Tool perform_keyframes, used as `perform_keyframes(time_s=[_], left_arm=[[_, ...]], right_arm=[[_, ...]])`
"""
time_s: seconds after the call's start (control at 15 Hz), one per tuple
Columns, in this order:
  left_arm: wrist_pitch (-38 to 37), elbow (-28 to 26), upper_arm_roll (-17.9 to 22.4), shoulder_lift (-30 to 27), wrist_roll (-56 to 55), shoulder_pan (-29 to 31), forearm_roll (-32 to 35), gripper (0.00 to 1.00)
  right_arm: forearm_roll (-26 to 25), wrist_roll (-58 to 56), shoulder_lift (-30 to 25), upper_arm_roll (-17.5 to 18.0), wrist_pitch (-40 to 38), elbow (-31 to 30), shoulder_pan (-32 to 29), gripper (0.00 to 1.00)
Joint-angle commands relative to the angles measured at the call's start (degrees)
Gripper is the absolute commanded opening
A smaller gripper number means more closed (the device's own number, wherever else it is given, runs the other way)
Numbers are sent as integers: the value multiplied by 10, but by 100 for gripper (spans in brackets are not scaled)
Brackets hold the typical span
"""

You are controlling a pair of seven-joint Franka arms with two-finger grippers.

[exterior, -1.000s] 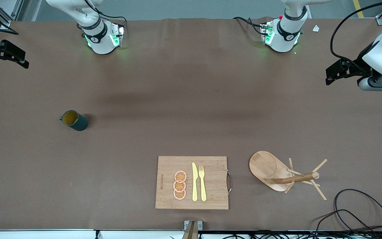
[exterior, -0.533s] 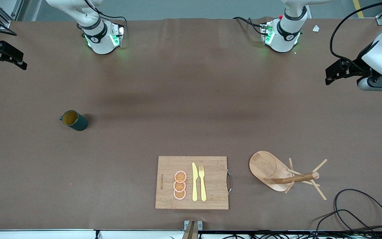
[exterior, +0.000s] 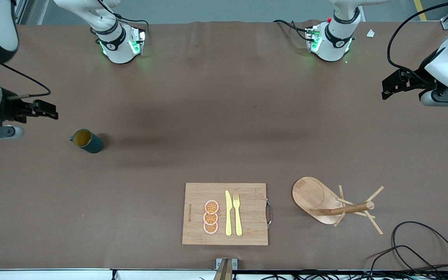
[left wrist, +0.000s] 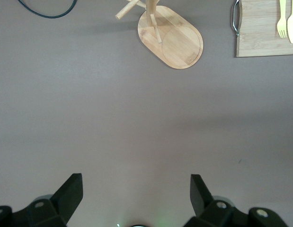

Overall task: Pass cup and hang on rack
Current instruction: 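Reach the right gripper down to the teal mug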

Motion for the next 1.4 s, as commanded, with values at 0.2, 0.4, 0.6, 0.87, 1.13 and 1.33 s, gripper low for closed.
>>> perform_keyframes(time_s=[0.2,0.4,0.6,0.87,1.13,1.33], left_arm=[[-7,5,-3,-4,4,2,9,100],[-7,6,-3,-3,1,1,9,100],[-8,6,-4,-4,-2,0,9,100],[-7,5,-4,-3,-2,0,9,100],[-8,6,-4,-4,-3,0,9,100],[-7,8,-4,-5,-4,0,8,100]], right_arm=[[26,-248,-10,0,164,-170,-26,100],[29,-379,-8,-1,257,-243,-36,100],[29,-479,18,-1,357,-294,-57,100],[29,-576,74,0,414,-298,-85,100],[35,-595,82,0,442,-322,-84,100],[35,-596,83,1,477,-346,-84,95]])
